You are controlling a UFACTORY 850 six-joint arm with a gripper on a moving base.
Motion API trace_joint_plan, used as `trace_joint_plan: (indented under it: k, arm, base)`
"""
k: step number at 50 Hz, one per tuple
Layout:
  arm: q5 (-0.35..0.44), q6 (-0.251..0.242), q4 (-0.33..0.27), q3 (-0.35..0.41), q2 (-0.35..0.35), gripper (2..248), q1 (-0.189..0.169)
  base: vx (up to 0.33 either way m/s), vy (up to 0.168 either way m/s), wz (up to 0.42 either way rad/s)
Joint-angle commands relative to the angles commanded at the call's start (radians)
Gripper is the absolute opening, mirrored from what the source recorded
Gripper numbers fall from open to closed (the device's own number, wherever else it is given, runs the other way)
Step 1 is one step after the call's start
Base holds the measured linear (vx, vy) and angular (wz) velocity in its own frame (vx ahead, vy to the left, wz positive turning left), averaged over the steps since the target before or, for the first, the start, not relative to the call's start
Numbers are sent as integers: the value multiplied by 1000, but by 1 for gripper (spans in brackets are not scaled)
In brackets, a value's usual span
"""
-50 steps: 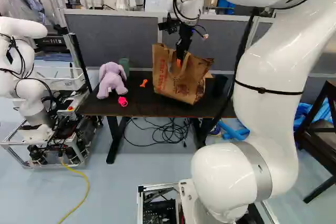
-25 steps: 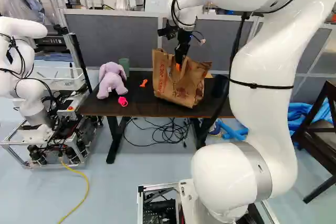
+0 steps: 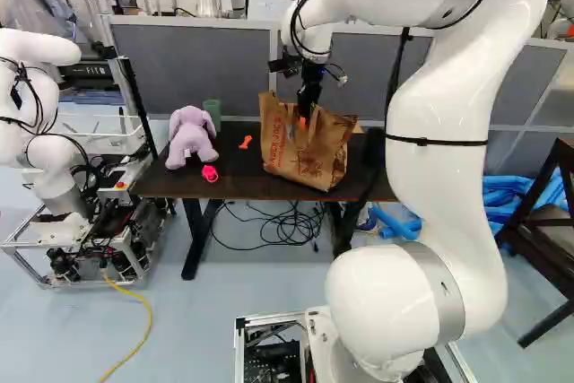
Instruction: Pick up the bag on the ground and place it on the table
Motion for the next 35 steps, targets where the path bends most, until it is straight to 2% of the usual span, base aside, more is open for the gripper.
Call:
trace_joint_plan:
  k: [15,16,20,21,25,26,30,31,35]
  arm:
    - [0,0,0,0,-1,23,0]
    - [0,0,0,0,-1,50,0]
    - [0,0,0,0,-1,50,0]
    - [0,0,0,0,-1,84,0]
    - [0,0,0,0,-1,84,0]
    - [0,0,0,0,-1,118,0]
    - [0,0,0,0,-1,118,0]
    - [0,0,0,0,-1,154,0]
    - [0,0,0,0,-1,154,0]
  base:
    - [0,0,0]
    - [0,0,0]
    - [0,0,0]
    - [0,0,0]
    - [0,0,0]
    - [0,0,0]
    - [0,0,0]
    - [0,0,0]
    - [0,0,0]
